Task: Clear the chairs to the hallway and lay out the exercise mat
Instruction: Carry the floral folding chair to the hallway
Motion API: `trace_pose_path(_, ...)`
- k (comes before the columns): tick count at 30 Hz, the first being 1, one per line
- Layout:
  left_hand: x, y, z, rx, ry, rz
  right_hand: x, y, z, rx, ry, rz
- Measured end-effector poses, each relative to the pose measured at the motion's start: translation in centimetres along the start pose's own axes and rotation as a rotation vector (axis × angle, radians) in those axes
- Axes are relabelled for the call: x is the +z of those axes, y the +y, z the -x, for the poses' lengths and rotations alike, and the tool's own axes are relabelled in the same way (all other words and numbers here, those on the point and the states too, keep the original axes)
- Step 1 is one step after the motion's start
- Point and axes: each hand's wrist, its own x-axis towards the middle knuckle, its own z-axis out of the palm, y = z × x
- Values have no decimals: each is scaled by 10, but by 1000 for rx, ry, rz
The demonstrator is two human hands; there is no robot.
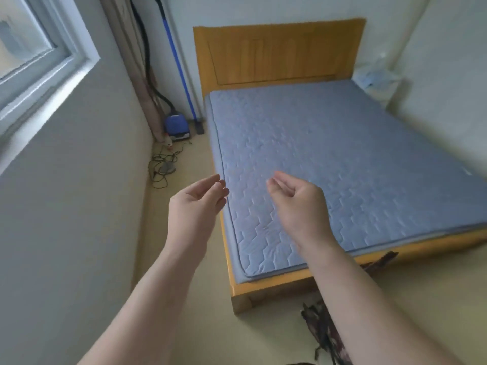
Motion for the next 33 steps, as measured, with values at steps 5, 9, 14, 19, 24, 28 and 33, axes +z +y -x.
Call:
trace_pose_path(5, 50, -7, -26, -42, -250, -27, -36, 10, -4, 64, 237, 80)
trace_pose_path(9, 96, -7, -39, -40, -400, -38, -69, 20, -11, 95, 379, 94)
trace_pose_path(14, 164, -4, -44, -31, -557, -77, -116, 34, -24, 110, 556, 40)
trace_pose_path(19, 222, 0, -47, 6, -665, -127, -156, 48, -44, 127, 668, -18)
trace_pose_path(24, 269, -17, -54, -6, -752, -160, -192, 61, -56, 156, 752, -21)
trace_pose_path(28, 307, -44, -59, -54, -844, -224, -219, 79, -57, 214, 841, -39)
trace_pose_path(33, 370, -92, -68, -159, -999, -326, -247, 121, -54, 351, 997, -38)
